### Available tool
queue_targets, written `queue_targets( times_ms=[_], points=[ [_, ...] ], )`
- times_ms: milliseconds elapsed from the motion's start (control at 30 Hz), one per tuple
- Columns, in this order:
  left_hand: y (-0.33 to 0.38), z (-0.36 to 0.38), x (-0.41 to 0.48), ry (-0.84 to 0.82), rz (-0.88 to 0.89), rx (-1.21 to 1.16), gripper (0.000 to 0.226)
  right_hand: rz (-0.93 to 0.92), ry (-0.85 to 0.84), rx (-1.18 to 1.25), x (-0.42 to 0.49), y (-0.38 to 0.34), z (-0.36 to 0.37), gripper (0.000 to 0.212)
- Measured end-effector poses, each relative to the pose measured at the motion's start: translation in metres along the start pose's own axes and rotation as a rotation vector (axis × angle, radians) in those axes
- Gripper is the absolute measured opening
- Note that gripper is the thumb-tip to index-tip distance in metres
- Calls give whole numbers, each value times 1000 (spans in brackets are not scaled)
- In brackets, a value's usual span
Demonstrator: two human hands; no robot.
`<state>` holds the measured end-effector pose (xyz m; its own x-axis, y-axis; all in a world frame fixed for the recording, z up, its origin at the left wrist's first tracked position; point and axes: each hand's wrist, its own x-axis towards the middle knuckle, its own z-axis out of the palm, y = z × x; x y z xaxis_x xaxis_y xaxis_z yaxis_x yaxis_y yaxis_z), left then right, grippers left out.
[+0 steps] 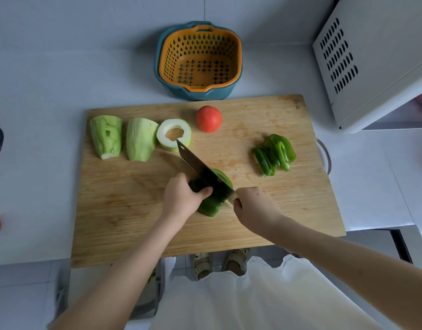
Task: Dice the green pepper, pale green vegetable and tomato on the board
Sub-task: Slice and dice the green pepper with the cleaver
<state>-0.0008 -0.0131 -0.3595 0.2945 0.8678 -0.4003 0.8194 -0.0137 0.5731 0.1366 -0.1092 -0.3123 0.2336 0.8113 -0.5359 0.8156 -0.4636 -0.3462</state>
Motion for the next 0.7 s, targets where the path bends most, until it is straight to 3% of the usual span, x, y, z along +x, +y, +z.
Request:
queue_targets(
  times_ms=[233,700],
  points=[
    [-8,3,-1,22,63,-64,44,5,39,103,-10,6,-6,33],
    [-11,5,-1,27,109,-166,34,-11,-12,-119,-39,4,-25,36]
  ],
)
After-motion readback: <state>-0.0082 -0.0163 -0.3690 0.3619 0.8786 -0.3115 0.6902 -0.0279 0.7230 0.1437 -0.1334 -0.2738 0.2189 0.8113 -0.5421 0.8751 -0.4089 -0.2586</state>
